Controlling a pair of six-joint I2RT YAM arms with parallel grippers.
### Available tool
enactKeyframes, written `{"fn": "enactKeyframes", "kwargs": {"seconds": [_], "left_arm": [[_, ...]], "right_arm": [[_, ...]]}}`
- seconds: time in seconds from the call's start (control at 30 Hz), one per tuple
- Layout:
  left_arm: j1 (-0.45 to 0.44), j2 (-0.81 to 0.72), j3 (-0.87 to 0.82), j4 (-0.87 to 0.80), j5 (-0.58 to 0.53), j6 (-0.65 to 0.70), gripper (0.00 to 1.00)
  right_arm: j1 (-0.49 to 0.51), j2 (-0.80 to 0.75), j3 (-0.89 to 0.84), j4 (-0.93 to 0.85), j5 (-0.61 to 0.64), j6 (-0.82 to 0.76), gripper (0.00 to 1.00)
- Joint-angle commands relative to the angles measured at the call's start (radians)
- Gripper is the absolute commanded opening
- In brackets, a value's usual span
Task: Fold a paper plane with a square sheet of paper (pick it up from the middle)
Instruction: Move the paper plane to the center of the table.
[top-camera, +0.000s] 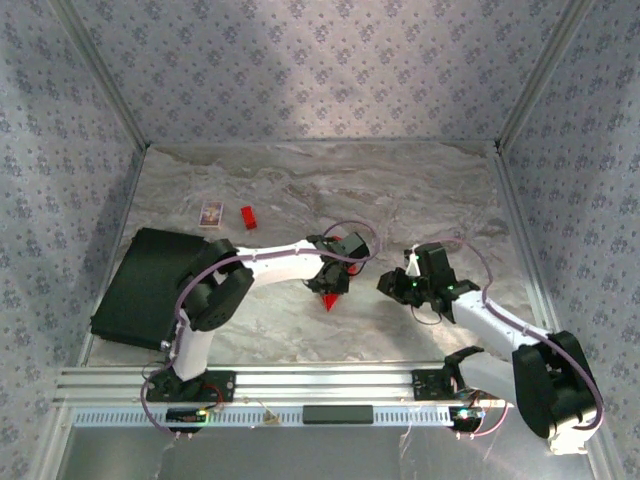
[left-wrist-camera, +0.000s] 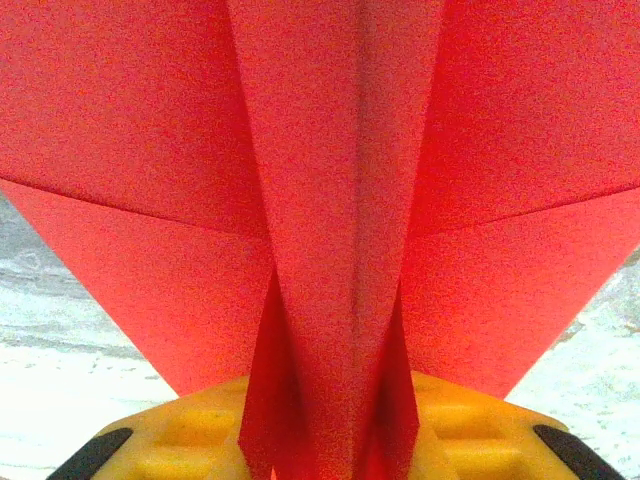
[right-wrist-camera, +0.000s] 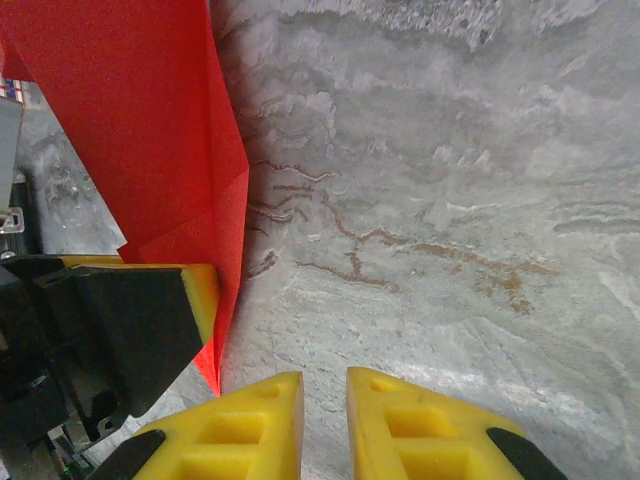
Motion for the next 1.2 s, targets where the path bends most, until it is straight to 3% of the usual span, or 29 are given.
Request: {"fn": "enactKeyframes", "kwargs": {"seconds": [0.0, 0.4, 0.53, 0.87, 0.97, 1.03, 1.17], "left_arm": [[-0.012, 0.048, 0.021, -0.065, -0.008, -0.048, 0.31], [-0.014, -0.015, 0.057, -0.097, -0.019, -0.096, 0.31], [-0.015, -0.044, 0.055, -0.093, -0.025, -0.101, 0.41], [-0.017, -0.11, 0.044, -0.1, -0.031, -0.105, 0.43], [-0.019, -0.153, 0.03, -0.091, -0.044, -0.099, 0.43], [-0.026, -0.207, 0.007, -0.08, -0.098, -0.09, 0.42], [-0.06, -0.395, -0.136, 0.042, -0.33, -0.008, 0.45]], "right_arm": [[-0.018, -0.028, -0.018, -0.038, -0.017, -0.022, 0.2], [-0.063, -0.108, -0.011, -0.095, -0.024, -0.038, 0.23], [-0.069, -0.119, -0.006, -0.107, -0.019, -0.037, 0.23], [-0.078, -0.125, 0.007, -0.127, -0.013, -0.047, 0.27], [-0.093, -0.127, 0.04, -0.161, -0.001, -0.073, 0.32], [-0.103, -0.138, 0.078, -0.212, 0.038, -0.098, 0.36], [-0.133, -0.178, 0.184, -0.323, 0.175, -0.175, 0.43]]}}
